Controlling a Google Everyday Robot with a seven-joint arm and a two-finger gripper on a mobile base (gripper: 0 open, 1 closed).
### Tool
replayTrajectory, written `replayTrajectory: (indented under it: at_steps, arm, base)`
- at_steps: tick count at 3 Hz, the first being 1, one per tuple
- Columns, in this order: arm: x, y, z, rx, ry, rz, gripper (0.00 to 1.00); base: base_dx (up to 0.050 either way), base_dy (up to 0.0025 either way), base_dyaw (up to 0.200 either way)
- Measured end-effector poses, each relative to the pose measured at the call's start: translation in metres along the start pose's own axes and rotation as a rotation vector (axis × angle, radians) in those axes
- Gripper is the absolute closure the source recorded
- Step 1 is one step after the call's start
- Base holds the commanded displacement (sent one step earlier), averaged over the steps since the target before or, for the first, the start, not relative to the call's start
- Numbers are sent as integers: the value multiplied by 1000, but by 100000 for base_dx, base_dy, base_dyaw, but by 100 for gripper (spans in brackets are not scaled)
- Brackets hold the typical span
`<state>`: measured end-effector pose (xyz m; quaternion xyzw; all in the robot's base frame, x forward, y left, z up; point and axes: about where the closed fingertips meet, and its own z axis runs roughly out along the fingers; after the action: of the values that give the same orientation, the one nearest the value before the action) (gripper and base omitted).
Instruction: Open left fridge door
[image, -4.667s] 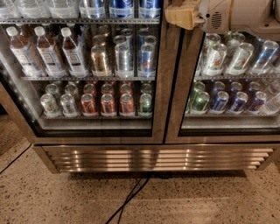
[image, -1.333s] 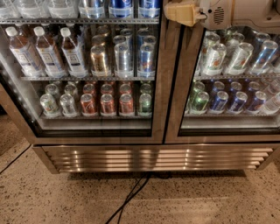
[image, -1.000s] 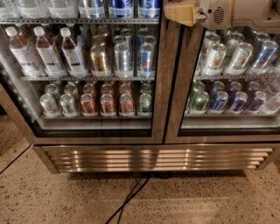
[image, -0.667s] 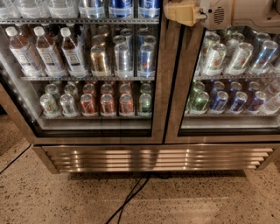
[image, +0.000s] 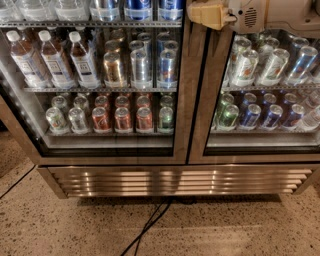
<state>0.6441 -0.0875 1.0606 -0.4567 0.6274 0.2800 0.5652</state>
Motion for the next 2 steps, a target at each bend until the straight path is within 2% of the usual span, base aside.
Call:
replayTrajectory:
  at_steps: [2]
  arm:
    - [3, -1, -2, 1, 5, 9, 100]
  base:
    - [0, 0, 0]
